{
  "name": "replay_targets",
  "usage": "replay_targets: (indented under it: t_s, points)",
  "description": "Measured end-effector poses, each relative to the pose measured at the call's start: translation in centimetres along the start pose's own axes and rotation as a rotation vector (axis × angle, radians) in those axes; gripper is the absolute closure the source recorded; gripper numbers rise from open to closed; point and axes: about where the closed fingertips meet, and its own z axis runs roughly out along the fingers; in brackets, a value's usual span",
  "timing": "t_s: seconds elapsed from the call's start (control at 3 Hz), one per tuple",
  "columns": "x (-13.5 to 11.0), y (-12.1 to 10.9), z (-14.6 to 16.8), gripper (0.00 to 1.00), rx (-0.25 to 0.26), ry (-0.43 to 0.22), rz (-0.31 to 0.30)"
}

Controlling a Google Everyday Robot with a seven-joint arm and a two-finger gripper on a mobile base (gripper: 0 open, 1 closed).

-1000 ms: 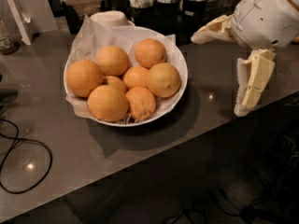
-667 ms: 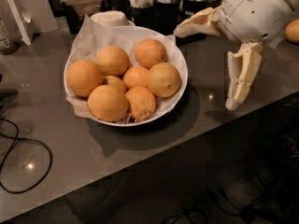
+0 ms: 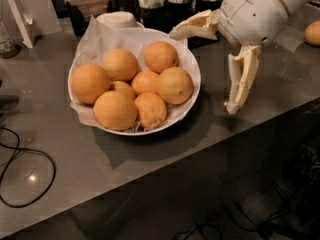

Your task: Pick orange from white bowl

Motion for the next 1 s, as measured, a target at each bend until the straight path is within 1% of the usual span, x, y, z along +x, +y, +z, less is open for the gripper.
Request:
replay_targets:
  t_s: [0.33, 0.67, 1.0]
  points:
    - [1.5, -1.2, 1.2, 0.00, 0.003, -0.015, 0.054]
    - [3.5, -3.2, 2.3, 0.00, 0.030, 0.000, 0.117]
    - [3.5, -3.2, 2.3, 0.02, 0.030, 0.000, 0.117]
